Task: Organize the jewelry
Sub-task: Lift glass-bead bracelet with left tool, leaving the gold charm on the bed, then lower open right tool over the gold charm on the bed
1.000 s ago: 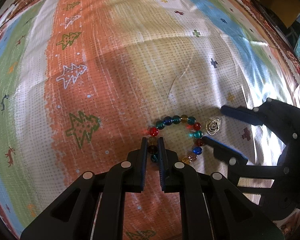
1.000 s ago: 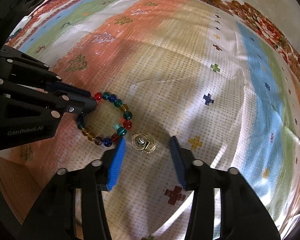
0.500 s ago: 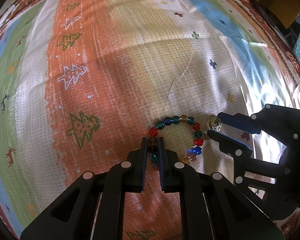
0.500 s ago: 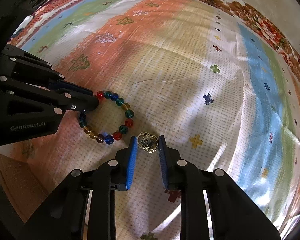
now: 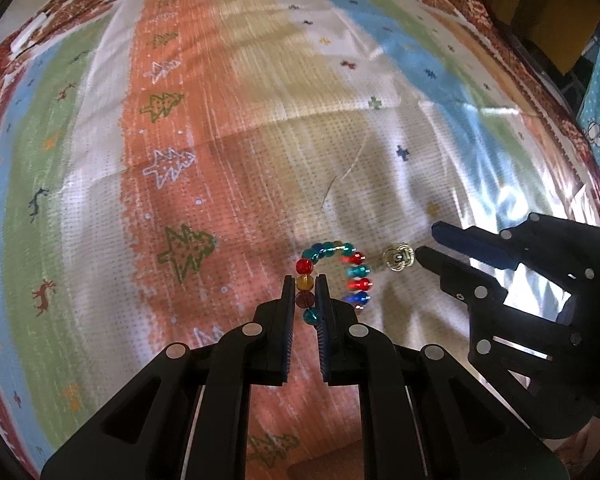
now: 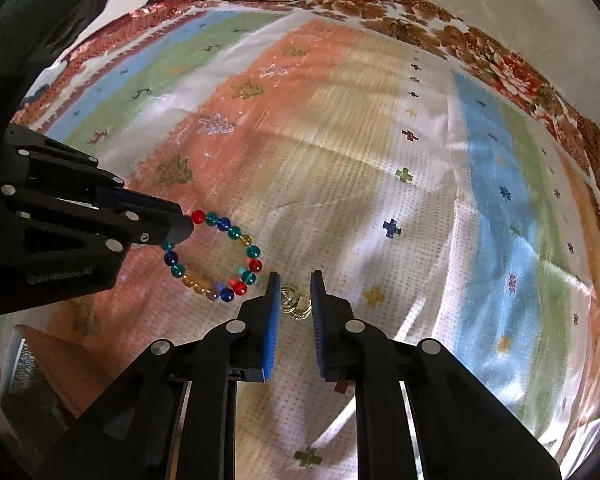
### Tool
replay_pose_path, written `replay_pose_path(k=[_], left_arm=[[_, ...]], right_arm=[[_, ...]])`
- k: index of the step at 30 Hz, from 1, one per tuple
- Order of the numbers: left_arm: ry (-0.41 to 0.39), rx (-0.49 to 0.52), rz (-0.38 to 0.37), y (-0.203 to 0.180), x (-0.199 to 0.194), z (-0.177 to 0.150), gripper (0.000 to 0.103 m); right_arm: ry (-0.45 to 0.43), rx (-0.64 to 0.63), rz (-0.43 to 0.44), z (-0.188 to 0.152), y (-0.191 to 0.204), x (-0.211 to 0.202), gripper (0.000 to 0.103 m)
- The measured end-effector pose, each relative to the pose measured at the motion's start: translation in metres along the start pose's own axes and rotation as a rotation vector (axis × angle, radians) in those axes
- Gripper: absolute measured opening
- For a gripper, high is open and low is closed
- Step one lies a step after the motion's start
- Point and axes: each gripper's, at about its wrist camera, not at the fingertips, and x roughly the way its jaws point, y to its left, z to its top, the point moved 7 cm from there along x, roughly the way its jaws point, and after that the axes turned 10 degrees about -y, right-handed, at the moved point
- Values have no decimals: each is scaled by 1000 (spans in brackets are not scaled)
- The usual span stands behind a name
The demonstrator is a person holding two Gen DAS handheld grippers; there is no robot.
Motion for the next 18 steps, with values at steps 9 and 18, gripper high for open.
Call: replay_pose_path(k=[9, 18], left_arm=[[-60, -30, 4, 2, -29, -2, 10], [-91, -52, 3, 3, -47, -5, 9]], right_arm=[[-33, 28, 2, 2, -2, -19, 14], [-32, 67, 19, -5, -9, -30, 13]])
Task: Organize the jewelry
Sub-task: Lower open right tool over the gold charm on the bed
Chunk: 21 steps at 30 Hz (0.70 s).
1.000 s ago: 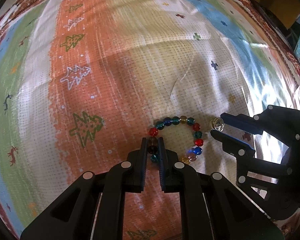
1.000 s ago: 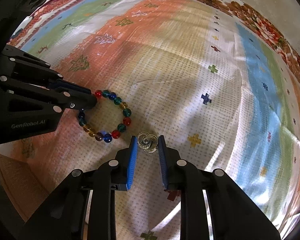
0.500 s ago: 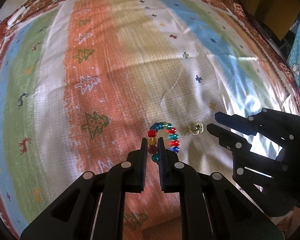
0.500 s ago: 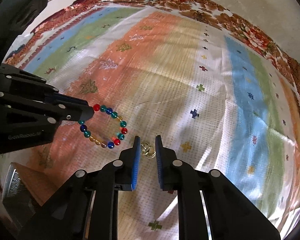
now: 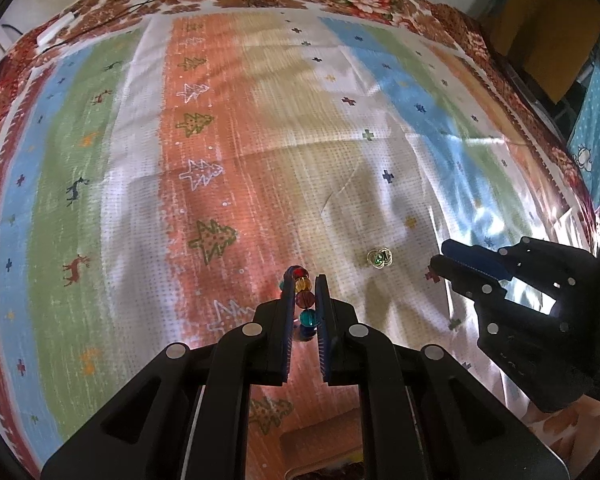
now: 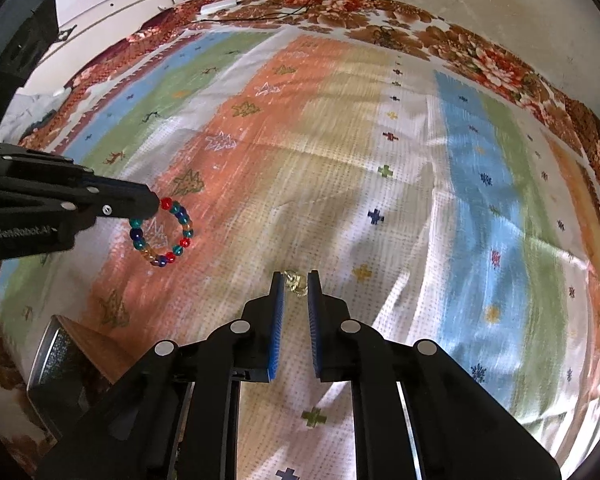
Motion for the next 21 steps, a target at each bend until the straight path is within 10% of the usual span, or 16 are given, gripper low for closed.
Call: replay_pose_path(k=[4, 12, 21], left_arm=[[-7, 1, -5, -2, -4, 0, 10], [-15, 10, -15, -3, -6, 3, 10], [-21, 11, -21, -1, -7, 6, 10]], right_arm=[[27, -17, 0, -6, 2, 7, 13], [63, -34, -3, -11, 3, 29, 44], [101, -52, -14, -19, 6, 48, 44]])
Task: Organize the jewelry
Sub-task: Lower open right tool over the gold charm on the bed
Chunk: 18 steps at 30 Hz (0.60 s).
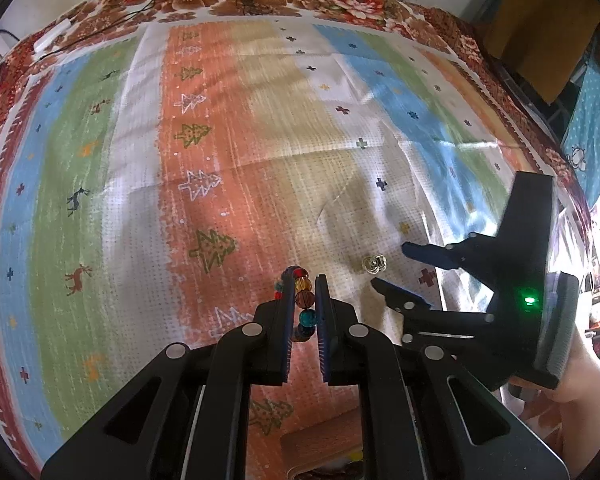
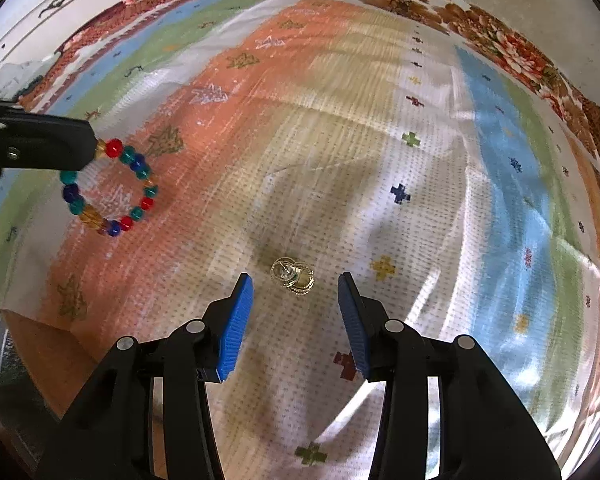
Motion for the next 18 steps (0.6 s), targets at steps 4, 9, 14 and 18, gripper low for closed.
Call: replay_pose_path(k=[4, 9, 14, 18], left_arm=[[1, 12, -4, -2, 1, 1, 10], [1, 15, -3, 0, 1, 2, 10], [5, 16, -2, 1, 2, 0, 10], [7, 18, -1, 2, 3, 1, 10]], right_arm=[[15, -7, -1, -2, 1, 7, 44], [21, -15, -3, -3, 0, 13, 44], [17, -14, -4, -1, 1, 17, 44], [19, -9, -2, -2, 1, 17, 44]])
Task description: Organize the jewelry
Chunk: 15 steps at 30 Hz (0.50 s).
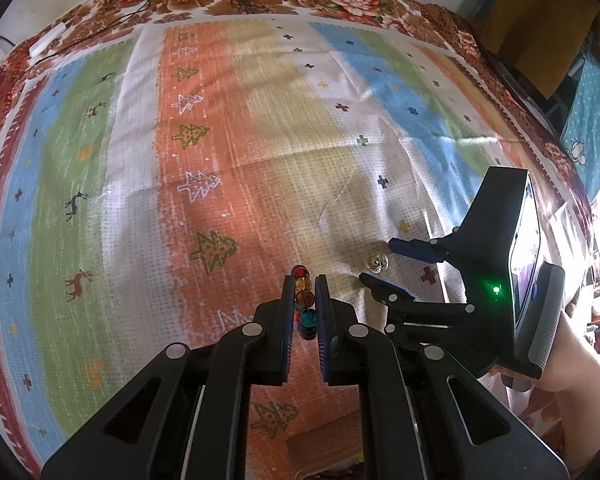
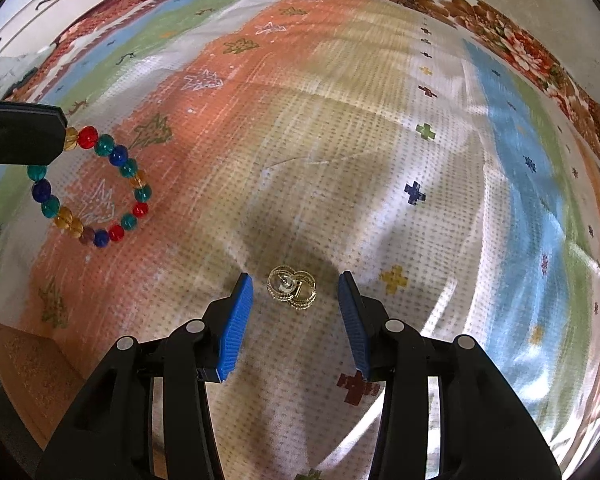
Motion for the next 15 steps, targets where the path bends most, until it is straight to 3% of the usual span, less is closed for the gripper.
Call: replay_pose_path(k=[3, 6, 15], left_arm=[[0, 0, 0, 0, 0, 0, 10], [3, 2, 3, 0, 1, 0, 10], [-4, 3, 0, -1, -1, 0, 10]], right_arm=[[0, -3, -3, -1, 1, 0, 42], [-1, -6, 7, 0, 2, -1, 22], [-13, 3, 14, 0, 0, -4, 21]])
